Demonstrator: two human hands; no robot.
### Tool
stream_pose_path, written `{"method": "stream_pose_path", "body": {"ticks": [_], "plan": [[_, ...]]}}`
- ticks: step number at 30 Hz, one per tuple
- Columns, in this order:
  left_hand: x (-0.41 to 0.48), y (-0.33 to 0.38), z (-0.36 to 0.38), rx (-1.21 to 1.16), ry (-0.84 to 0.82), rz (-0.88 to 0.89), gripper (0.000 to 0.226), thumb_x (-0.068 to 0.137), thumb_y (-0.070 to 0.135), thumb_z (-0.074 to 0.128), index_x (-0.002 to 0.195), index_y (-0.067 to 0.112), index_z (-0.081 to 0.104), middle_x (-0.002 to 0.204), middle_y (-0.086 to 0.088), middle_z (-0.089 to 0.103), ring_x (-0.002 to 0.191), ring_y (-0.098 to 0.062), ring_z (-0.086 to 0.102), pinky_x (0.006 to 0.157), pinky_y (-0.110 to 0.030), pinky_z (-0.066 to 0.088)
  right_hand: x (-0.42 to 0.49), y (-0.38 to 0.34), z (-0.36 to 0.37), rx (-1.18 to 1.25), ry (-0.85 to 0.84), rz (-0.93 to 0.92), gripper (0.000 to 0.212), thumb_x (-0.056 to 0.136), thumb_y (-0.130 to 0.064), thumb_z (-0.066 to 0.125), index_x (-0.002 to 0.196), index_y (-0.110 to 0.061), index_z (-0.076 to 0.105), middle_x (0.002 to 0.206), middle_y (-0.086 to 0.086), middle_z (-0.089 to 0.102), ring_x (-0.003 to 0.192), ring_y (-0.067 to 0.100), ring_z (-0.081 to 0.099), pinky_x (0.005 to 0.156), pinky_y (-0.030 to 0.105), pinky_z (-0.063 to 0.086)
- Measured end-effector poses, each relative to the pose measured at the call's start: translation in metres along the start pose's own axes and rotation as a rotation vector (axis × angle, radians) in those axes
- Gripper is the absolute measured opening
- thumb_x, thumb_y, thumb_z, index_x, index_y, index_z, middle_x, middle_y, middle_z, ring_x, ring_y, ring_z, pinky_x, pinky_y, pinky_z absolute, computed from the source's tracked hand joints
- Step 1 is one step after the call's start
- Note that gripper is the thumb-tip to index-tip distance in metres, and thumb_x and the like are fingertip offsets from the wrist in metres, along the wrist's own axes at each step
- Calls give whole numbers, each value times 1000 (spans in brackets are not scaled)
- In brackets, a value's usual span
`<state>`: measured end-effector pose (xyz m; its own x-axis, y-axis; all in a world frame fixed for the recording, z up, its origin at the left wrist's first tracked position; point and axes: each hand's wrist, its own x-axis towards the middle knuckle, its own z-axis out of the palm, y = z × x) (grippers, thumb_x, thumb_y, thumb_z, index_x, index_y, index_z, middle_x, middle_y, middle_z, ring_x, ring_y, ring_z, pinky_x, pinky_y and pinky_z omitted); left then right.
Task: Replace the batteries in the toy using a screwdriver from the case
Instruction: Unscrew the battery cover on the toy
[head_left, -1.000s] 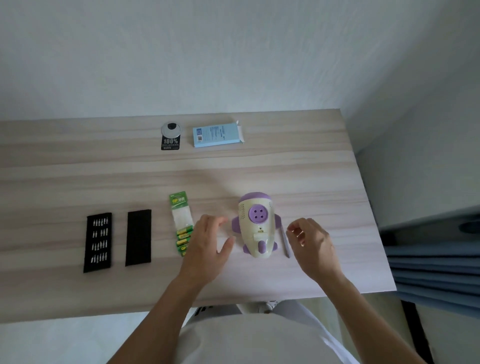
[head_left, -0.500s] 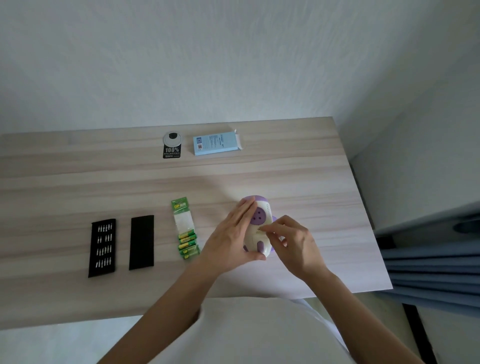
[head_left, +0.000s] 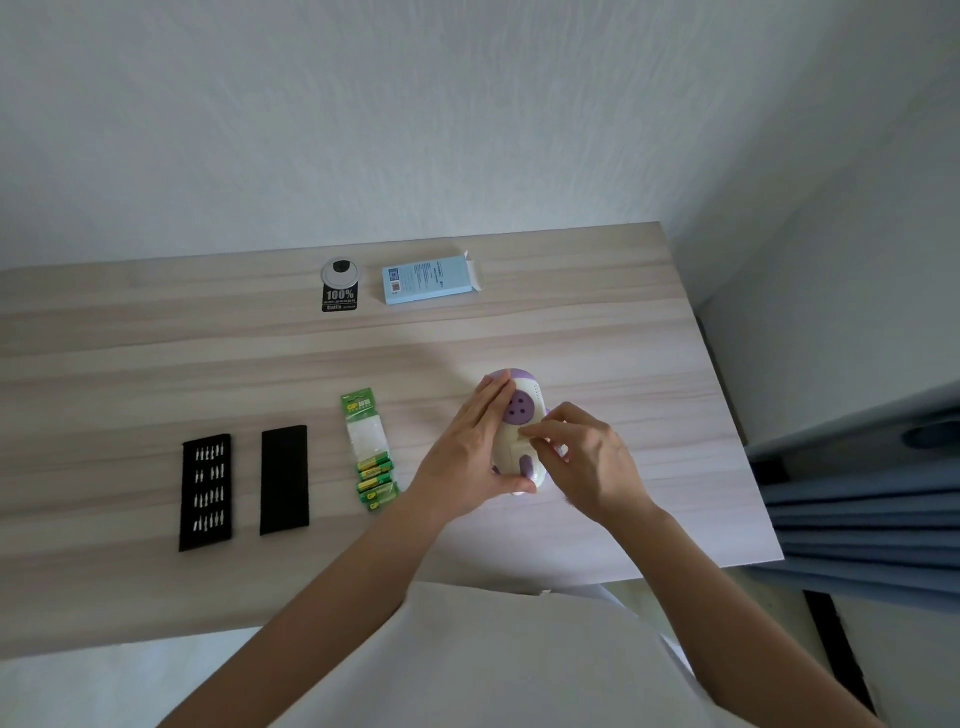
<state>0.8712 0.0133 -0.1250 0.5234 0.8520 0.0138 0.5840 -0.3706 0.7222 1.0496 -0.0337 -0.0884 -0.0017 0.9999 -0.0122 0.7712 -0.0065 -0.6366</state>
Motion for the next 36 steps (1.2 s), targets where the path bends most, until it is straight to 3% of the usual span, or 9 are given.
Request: {"method": "stream_pose_path", "body": {"ticks": [6,11,19,25,36], "plan": [[0,2,-2,2,-4,-27,118,61,60,70,156,6,25,165,-2,16,153,-10,10,122,-19,13,15,-10,-7,9,-115,49,9,92,-25,66,93,-27,75,86,-17,58,79,11,60,68,35,51],[-1,5,-4,-9,-20,-46,115,67,43,84,157,9,21,166,2,12,153,-7,5,124,-29,18,24,-14,-11,-70,-216,71,14,97,-27,57,98,-24,71,97,-9,61,87,21,59,75,38,50],[-6,3,-5,55,4,1,122,62,45,89,157,8,22,166,1,14,153,-10,9,120,-22,21,35,-21,-14,-152,-298,-4,15,99,-23,56,99,-16,69,92,-9,51,83,18,49,74,35,45],[-4,5,-2,62,22,-5,123,60,46,90,156,6,24,165,-1,17,153,-12,11,121,-24,20,39,-24,-19,-133,-338,1,9,93,-22,65,95,-15,70,90,-7,57,88,22,61,80,39,51],[-3,8,-1,58,24,0,122,60,39,91,156,7,22,164,3,15,153,-12,10,120,-23,18,46,-28,-21,-226,-390,-4,15,97,-21,58,96,-11,70,97,3,60,90,23,58,78,36,49]]}}
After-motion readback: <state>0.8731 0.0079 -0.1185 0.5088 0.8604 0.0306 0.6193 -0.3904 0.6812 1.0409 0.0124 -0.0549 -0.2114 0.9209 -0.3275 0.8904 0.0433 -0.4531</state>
